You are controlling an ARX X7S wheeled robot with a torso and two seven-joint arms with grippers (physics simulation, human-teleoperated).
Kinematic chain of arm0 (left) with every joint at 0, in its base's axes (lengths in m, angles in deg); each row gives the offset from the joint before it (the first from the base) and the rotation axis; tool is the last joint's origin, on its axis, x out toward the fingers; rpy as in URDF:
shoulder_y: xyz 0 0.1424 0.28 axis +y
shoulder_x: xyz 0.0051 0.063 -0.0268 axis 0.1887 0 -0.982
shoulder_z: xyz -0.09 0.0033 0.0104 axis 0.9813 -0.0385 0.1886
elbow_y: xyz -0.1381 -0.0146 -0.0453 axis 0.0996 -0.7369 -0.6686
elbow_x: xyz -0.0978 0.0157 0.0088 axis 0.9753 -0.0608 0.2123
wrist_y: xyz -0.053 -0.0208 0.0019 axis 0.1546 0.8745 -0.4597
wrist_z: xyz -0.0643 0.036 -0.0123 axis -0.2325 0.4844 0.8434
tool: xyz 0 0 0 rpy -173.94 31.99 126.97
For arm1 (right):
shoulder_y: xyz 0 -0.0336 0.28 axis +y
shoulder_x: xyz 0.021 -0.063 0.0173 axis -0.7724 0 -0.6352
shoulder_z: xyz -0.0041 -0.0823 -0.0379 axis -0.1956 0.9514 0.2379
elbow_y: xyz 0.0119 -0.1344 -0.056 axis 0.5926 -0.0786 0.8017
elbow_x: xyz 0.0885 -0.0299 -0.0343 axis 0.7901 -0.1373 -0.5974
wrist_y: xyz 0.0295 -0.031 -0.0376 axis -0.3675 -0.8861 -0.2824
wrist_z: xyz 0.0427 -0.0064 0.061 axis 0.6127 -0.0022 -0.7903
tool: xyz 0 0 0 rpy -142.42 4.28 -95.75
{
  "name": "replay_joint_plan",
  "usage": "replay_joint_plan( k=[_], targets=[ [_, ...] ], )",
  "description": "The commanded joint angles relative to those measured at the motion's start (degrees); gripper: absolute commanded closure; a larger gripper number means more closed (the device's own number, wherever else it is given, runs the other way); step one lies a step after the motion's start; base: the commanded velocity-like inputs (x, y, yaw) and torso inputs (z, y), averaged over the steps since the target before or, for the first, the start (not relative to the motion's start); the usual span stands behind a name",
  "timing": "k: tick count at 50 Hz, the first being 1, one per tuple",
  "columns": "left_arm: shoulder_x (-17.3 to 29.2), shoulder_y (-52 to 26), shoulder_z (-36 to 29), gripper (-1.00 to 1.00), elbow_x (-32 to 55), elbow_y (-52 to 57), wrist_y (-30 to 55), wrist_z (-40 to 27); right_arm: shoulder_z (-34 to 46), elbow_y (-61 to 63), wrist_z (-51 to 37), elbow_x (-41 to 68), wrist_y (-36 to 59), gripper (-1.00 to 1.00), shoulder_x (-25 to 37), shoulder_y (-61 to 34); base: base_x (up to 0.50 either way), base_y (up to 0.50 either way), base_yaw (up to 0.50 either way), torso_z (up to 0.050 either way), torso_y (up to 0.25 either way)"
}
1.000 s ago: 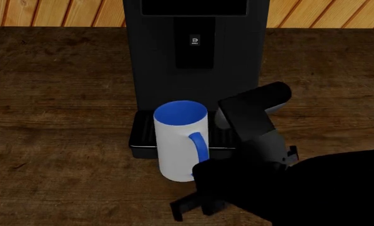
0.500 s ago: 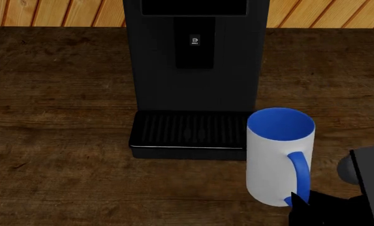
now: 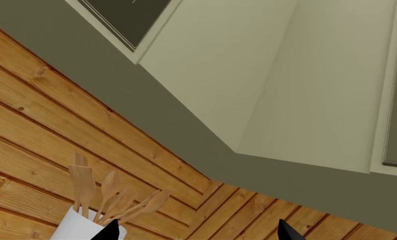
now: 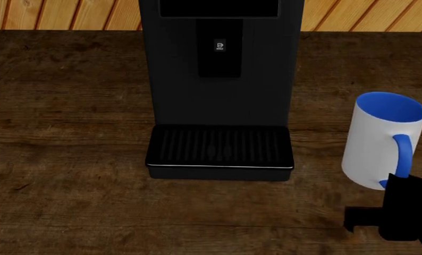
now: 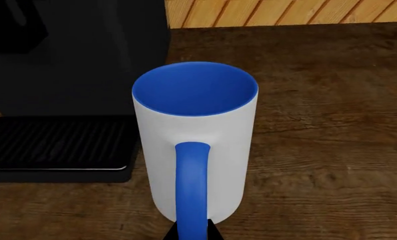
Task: Pick the mug from under the coffee machine dispenser and place it on the counter.
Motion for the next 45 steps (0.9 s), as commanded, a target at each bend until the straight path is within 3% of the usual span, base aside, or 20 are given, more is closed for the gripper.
replay_joint_plan(
  k=[1, 17, 37, 38, 45],
  targets=[
    [0.25, 0.15, -0.13, -1.00, 0.26, 0.22, -0.04, -0.18, 8.73, -10.61, 15.38, -19.01, -5.17, 1.00, -4.97, -4.75, 0.00, 0.00, 0.00, 0.000, 0.000],
    [0.70, 0.18, -0.52, -1.00, 0.38, 0.24, -0.21, -0.24, 17.37, -24.43, 25.25, -30.55, -12.81, 1.00, -9.36, -7.75, 0.00, 0.00, 0.00, 0.000, 0.001],
    [1.00, 0.30, -0.63, -1.00, 0.74, 0.13, -0.50, -0.64, 17.71, -23.48, 24.31, -26.96, -9.30, 1.00, -9.07, -1.91, 0.00, 0.00, 0.00, 0.000, 0.000],
    [0.99, 0.30, -0.62, -1.00, 0.64, 0.20, -0.37, -0.76, 18.01, -21.35, 23.12, -28.11, -10.05, -1.00, -8.76, -1.56, 0.00, 0.00, 0.00, 0.000, 0.000],
    [1.07, 0.34, -0.67, -1.00, 0.77, 0.21, -0.38, -0.91, 7.70, -9.57, 11.56, -16.49, -5.33, -1.00, -4.02, 4.33, 0.00, 0.00, 0.00, 0.000, 0.000]
  ],
)
